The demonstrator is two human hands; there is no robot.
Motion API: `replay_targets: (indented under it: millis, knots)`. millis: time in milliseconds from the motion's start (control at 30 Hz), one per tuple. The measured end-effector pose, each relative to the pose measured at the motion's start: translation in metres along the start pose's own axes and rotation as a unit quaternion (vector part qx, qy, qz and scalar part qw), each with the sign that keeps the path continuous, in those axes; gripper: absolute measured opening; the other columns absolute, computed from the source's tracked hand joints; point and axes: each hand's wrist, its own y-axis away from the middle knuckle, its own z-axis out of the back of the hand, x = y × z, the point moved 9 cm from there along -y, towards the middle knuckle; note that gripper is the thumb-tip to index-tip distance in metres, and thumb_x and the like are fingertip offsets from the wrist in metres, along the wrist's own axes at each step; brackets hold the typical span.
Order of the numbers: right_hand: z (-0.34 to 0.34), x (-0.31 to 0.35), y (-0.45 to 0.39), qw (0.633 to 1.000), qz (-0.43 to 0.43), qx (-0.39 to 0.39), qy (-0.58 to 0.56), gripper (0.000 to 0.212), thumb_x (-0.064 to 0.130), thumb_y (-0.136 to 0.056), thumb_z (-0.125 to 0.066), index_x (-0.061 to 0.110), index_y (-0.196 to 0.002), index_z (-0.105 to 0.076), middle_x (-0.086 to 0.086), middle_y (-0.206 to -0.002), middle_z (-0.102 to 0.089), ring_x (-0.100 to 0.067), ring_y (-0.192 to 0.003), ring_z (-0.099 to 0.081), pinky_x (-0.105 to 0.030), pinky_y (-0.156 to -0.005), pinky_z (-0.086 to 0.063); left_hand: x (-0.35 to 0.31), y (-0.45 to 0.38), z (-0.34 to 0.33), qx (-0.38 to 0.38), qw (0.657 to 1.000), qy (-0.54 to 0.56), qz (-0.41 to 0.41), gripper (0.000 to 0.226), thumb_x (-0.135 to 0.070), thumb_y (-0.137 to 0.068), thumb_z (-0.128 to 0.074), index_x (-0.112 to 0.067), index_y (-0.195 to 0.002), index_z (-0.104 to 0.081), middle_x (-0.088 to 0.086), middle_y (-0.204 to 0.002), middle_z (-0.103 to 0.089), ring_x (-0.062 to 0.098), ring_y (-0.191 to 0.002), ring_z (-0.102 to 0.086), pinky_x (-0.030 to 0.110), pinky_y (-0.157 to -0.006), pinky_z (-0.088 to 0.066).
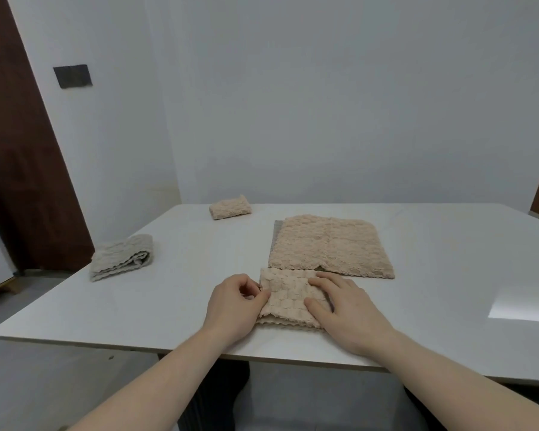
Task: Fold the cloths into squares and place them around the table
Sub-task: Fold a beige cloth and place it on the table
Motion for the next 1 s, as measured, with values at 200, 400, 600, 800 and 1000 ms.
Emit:
replay_targets:
  millis: [200,400,600,800,1000]
  knots:
    - [-0.007,0.001,-0.002,0.998,-0.007,0.038,0.040,0.063,0.065,-0.099,-0.028,0.038,-0.155,-0.031,0.020,-0.163,-0.022,-0.008,-0.149,-0.022,-0.035,-0.121,-0.019,-0.031,0.012,0.003,-0.013,0.990,-0.022,-0.137,0.019,-0.039,-0.091,-0.065,-0.038,-0.109,-0.059,-0.026,-0.123,-0.053,-0.004,-0.120,-0.049,0.024,-0.101,-0.040]
    - [-0.014,-0.001,-0.005,0.996,-0.007,0.065,0.063,0.066,0.064,-0.100,-0.023,0.037,-0.160,-0.017,0.018,-0.167,-0.009,-0.004,-0.153,-0.009,-0.035,-0.125,-0.008,-0.029,0.018,-0.042,0.182,0.954,-0.179,-0.157,0.064,-0.066,-0.097,-0.033,-0.042,-0.156,-0.034,-0.028,-0.165,-0.017,-0.004,-0.154,-0.003,0.034,-0.127,-0.006]
    - [-0.016,-0.002,-0.002,0.995,-0.018,0.078,0.061,0.067,0.063,-0.100,-0.021,0.036,-0.161,-0.013,0.017,-0.168,-0.006,-0.004,-0.153,-0.006,-0.041,-0.126,-0.005,-0.019,0.019,-0.048,0.224,0.942,-0.229,-0.101,0.063,-0.065,-0.102,-0.029,-0.044,-0.161,-0.018,-0.023,-0.168,-0.009,0.006,-0.157,-0.004,0.043,-0.128,-0.001]
    - [-0.018,-0.003,0.001,0.994,-0.039,0.084,0.059,0.068,0.064,-0.099,-0.019,0.036,-0.161,-0.008,0.017,-0.168,-0.002,-0.006,-0.154,-0.002,-0.047,-0.126,-0.001,-0.018,0.018,-0.050,0.220,0.934,-0.271,-0.081,0.072,-0.068,-0.099,-0.024,-0.040,-0.163,-0.007,-0.021,-0.170,0.000,0.008,-0.157,-0.001,0.046,-0.128,0.005]
    - [-0.019,-0.004,0.003,0.993,-0.056,0.088,0.059,0.069,0.064,-0.099,-0.016,0.036,-0.161,-0.004,0.016,-0.168,0.001,-0.009,-0.155,0.000,-0.049,-0.126,0.001,-0.012,0.016,-0.048,0.204,0.930,-0.303,-0.040,0.072,-0.066,-0.100,-0.019,-0.038,-0.163,0.000,-0.012,-0.172,0.001,0.021,-0.159,0.004,0.050,-0.127,0.006]
